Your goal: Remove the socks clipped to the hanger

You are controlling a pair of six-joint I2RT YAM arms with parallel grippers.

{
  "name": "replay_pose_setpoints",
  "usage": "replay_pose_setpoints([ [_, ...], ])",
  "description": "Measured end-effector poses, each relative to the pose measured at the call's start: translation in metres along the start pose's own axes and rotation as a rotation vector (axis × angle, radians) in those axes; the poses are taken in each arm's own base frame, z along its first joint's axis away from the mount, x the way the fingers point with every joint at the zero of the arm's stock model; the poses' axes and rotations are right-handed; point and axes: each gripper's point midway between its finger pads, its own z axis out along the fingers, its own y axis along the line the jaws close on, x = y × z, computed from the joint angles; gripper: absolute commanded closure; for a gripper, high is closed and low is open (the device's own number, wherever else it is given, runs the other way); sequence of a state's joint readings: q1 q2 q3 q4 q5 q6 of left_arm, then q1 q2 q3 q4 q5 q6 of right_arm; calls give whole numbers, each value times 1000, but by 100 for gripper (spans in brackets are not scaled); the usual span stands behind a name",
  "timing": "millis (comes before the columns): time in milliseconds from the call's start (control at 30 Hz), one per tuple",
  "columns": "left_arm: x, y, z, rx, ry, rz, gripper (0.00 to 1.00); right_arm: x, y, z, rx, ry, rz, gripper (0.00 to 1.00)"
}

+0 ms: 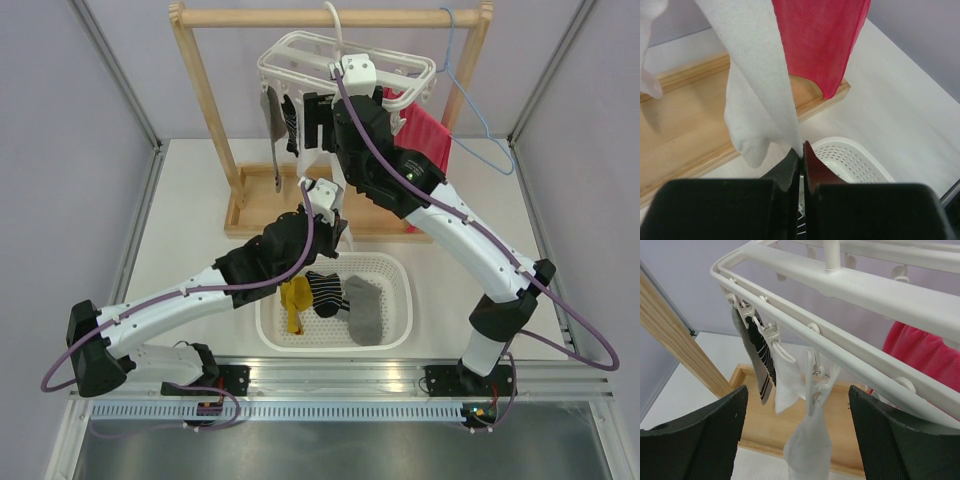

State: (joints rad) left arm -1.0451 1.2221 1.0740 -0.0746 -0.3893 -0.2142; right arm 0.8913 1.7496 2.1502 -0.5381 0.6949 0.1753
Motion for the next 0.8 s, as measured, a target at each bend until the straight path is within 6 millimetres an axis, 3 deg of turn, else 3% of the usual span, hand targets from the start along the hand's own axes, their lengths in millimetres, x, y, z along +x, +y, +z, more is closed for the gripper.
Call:
replay_pose_setpoints([
  [500, -2, 0, -1, 3, -5, -2, 98, 5, -9, 22, 44, -1, -17, 17],
  [600, -2, 0, -1, 3, -5, -2, 98, 3, -9, 24, 42, -12, -17, 26],
  [800, -2, 0, -1, 4, -5, -2, 98, -8, -9, 25, 39, -50, -9, 54],
])
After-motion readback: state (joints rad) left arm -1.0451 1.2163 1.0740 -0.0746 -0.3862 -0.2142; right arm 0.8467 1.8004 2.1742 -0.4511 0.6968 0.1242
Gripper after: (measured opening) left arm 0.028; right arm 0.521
